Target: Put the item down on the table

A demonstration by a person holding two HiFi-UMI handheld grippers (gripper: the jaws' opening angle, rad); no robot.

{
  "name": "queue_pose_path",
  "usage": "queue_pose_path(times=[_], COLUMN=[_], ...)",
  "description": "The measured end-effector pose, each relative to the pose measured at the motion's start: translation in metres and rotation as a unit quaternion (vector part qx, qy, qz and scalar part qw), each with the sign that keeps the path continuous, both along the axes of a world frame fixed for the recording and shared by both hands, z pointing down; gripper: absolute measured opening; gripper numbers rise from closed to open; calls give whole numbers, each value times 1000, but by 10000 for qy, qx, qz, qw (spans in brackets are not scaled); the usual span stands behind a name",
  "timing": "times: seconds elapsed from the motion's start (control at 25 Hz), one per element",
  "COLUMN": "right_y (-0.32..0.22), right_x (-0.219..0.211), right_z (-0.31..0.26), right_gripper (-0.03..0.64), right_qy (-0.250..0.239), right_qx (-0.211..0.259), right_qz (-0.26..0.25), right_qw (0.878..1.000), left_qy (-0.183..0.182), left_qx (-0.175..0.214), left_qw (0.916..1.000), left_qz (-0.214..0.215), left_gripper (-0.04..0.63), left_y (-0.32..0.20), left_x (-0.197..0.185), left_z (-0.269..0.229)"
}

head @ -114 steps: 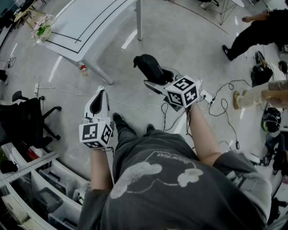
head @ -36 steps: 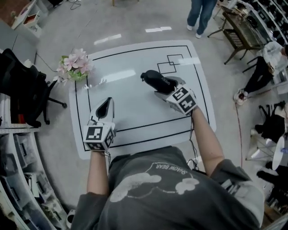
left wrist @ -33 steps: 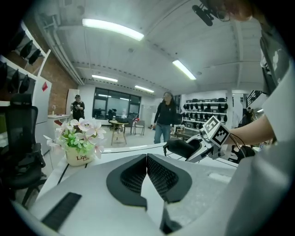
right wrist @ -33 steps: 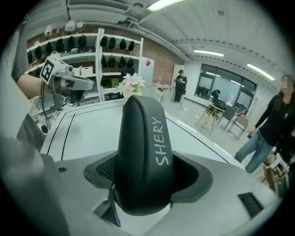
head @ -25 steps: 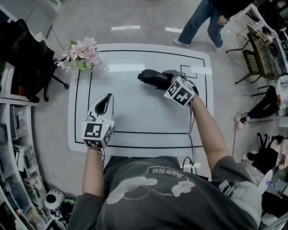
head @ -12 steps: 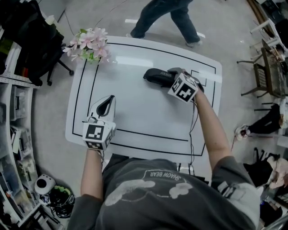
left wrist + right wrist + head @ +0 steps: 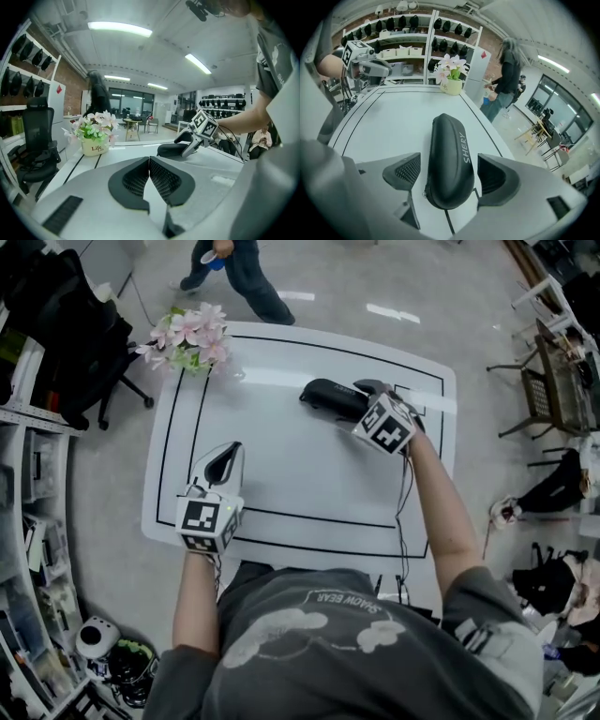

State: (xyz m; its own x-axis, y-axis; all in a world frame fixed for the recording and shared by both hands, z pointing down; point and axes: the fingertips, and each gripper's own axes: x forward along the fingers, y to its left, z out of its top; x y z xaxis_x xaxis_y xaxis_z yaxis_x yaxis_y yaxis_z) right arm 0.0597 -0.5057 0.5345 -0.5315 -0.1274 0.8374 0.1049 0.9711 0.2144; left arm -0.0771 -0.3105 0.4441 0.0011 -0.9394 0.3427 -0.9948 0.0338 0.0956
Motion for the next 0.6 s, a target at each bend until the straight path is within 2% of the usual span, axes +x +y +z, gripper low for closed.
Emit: queue_pose_path(times=[0.24, 0.6], right_y=[17, 48], right_x=[8, -9], right_z=[-44, -51], right_gripper=[368, 233], right_qy=[-519, -1393], right_qx=[224, 4], right_qz=[566, 1501], right_qw=[9968, 9788], left_qy=[42, 99], left_qx=[177, 326], left_qw=[9989, 9964], left_qz=[440, 777], left_gripper=[5, 5], left_y=[10, 18], left_x=[8, -17], left_z=[-12, 0])
